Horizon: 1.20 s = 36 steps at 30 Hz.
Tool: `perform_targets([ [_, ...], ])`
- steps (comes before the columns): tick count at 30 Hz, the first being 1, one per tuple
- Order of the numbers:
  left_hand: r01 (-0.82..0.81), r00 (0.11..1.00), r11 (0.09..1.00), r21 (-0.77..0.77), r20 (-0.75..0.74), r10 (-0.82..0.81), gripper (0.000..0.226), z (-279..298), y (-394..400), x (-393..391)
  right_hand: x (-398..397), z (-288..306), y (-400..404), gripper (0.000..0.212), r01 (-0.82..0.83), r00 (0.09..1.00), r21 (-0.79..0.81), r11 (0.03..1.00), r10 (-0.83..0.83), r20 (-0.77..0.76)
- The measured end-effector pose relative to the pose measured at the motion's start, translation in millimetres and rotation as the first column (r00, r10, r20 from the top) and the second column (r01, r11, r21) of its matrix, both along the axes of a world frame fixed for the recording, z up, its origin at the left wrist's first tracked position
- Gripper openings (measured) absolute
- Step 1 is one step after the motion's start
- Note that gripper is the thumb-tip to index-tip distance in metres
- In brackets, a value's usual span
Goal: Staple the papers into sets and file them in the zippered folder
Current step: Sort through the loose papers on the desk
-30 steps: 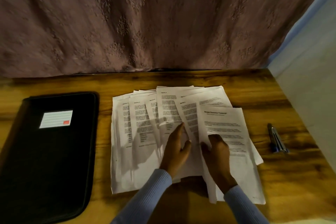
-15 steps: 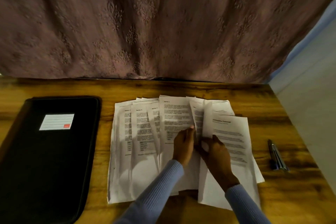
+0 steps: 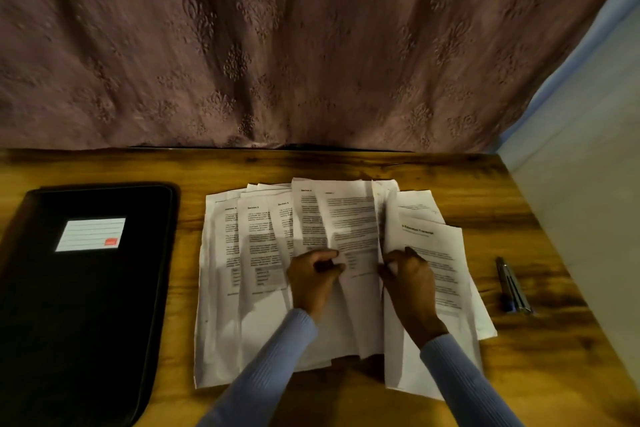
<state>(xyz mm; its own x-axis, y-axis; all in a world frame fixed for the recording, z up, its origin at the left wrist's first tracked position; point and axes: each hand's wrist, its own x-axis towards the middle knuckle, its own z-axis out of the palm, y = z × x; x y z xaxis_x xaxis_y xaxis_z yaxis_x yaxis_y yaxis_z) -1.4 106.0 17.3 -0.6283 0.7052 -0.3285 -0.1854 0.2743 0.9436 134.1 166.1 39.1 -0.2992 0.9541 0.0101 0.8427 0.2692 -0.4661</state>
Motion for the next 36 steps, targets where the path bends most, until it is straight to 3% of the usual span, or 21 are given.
perform_targets([
  [5, -0.031, 0.998, 0.999, -0.012, 0.045, 0.031, 0.026, -4.2, -26.6, -19.1, 0.1, -1.9, -7.8, 0.017, -0.009, 0.998, -0.082, 0.997, 0.004, -0.061],
  [10, -0.047, 0.998, 0.998, -0.038, 0.031, 0.048, 0.024, -7.6, -26.3, -18.3, -2.3, -4.5, -12.1, 0.020, -0.007, 0.999, -0.058, 0.998, 0.010, 0.048],
  [15, -0.014, 1.000, 0.998, -0.059, -0.026, 0.012, 0.029, -9.4, -27.4, -18.4, -6.7, 3.1, -19.0, 0.016, -0.035, 0.999, 0.006, 0.999, 0.034, 0.027],
  [19, 0.042, 0.998, 0.999, -0.006, -0.037, -0.042, 0.037, -3.8, -28.9, -14.8, -23.8, 10.2, -28.8, 0.020, -0.168, 0.980, 0.081, 0.982, 0.176, -0.099],
  [21, 0.045, 0.999, 0.998, 0.046, -0.020, -0.044, 0.044, 2.0, -28.3, -13.5, -34.7, 8.3, -30.9, 0.017, -0.248, 0.965, 0.102, 0.963, 0.255, -0.060],
  [24, -0.003, 0.998, 0.994, 0.109, 0.064, -0.004, 0.043, 7.4, -27.4, -13.5, -46.6, 8.3, -31.5, 0.055, -0.301, 0.953, 0.008, 0.953, 0.302, -0.032],
  [26, -0.018, 0.996, 0.990, 0.138, 0.092, 0.005, 0.040, 9.0, -29.0, -15.4, -49.7, 14.2, -31.4, 0.046, -0.263, 0.964, -0.045, 0.964, 0.261, -0.047],
  [30, 0.152, 0.988, 0.981, 0.121, -0.040, -0.148, 0.031, 16.3, -31.9, -19.3, -49.8, 16.9, -26.6, 0.013, -0.136, 0.982, -0.037, 0.990, 0.129, -0.134],
  [34, 0.174, 0.902, 0.983, -0.055, -0.392, -0.182, 0.041, 0.5, -19.4, -34.8, -54.4, 19.3, -20.1, 0.021, -0.085, 0.987, 0.012, 0.996, 0.086, -0.135],
  [36, 0.123, 0.877, 0.983, -0.136, -0.448, -0.171, 0.041, -3.8, -12.3, -38.3, -60.4, 23.5, -19.3, 0.027, -0.074, 0.985, 0.001, 0.997, 0.074, -0.156],
])
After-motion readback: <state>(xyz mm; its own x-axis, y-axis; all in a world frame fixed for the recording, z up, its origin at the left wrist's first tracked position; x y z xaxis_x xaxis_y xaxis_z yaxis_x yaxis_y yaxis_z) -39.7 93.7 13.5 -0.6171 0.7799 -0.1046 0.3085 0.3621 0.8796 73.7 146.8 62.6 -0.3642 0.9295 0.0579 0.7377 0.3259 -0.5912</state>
